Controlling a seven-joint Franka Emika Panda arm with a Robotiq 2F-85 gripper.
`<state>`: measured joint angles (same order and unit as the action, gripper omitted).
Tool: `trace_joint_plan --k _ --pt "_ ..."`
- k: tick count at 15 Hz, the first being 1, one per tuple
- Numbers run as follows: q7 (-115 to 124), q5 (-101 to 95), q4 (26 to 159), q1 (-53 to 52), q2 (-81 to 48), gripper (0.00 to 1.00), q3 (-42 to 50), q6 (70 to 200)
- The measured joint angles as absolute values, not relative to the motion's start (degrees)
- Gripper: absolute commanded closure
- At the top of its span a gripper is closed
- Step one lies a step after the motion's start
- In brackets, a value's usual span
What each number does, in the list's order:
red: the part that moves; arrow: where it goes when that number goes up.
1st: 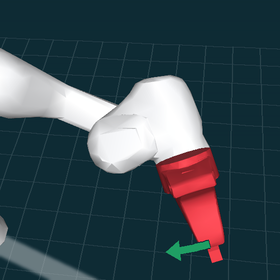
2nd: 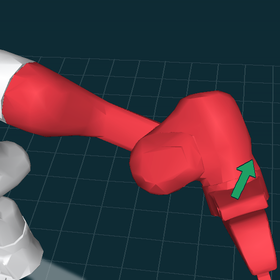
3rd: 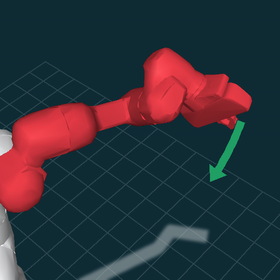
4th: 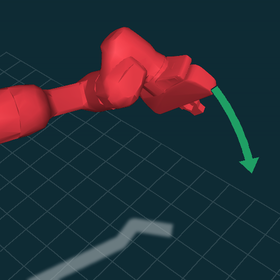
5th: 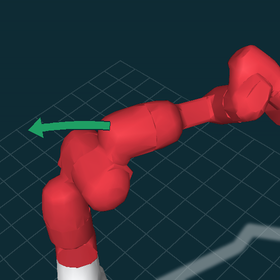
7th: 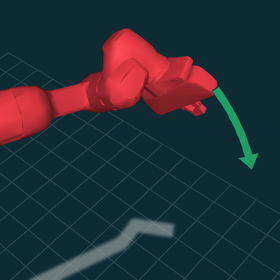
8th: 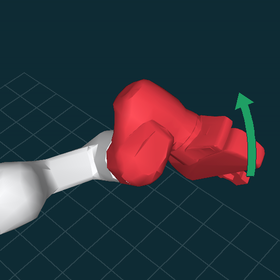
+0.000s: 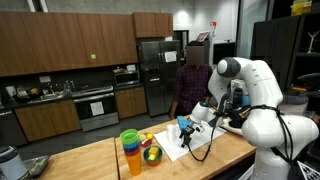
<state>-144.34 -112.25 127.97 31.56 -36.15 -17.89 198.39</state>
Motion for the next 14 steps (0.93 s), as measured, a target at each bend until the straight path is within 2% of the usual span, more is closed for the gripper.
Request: trace_joint_plan --k 8,14 --pt "-130.64 -115.43 122.99 32.0 -32.62 0.0 -16.04 197.9" --pt "-114.58 -137.71 123.93 27.3 -31.69 0.0 -14.58 197.87"
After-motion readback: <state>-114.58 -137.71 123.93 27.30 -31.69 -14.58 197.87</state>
